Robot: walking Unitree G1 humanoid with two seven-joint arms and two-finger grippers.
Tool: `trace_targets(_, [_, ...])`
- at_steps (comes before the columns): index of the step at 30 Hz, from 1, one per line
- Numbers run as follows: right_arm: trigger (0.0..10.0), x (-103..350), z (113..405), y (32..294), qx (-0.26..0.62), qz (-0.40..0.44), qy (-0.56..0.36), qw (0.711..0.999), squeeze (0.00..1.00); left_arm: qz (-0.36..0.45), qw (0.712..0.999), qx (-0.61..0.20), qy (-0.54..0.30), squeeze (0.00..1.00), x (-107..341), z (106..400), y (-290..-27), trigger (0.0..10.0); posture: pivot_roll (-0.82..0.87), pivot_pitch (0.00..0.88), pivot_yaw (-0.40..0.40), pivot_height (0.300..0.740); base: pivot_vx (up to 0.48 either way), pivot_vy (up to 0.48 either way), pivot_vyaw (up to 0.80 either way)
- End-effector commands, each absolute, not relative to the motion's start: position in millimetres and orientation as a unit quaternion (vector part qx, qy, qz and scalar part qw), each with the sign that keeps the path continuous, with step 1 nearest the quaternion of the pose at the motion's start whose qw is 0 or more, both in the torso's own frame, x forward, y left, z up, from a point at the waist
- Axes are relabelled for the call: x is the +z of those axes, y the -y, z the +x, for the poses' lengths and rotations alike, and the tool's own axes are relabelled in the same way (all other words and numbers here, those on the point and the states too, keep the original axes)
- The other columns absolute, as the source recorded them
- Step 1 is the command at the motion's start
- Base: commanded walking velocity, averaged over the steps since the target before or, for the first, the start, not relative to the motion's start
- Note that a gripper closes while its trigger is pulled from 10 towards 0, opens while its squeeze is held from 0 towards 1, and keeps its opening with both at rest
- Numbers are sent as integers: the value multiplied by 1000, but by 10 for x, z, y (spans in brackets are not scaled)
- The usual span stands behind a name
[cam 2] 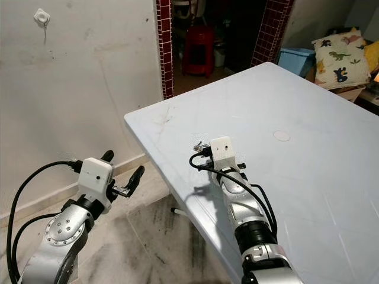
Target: Hang keys on a hook
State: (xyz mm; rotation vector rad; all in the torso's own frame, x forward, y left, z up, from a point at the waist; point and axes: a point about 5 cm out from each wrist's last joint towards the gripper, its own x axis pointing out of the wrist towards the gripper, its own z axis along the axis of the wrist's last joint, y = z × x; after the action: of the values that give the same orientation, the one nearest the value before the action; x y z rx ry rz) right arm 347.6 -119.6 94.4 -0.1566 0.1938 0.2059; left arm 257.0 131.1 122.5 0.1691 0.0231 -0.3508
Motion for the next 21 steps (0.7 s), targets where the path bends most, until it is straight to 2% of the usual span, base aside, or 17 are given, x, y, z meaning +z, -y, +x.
trace_targets(1, [10000,1017,3490,1157,108,-77,-80,988,1000,84,980,-178,-9,0,1231,2579,-1314,10000,90,0,13,740,0,0,0])
trace_targets(9, [10000,1050,3451,1037,121,-62,-65,989,1000,79,984,-159,-3,0,1267,2568,-1410,10000,111,0,6,740,0,0,0])
trace_targets(21, [10000,1117,3421,1032,118,-50,-48,991,1000,87,985,-148,8,0,1336,2674,-1500,10000,97,0,11,740,0,0,0])
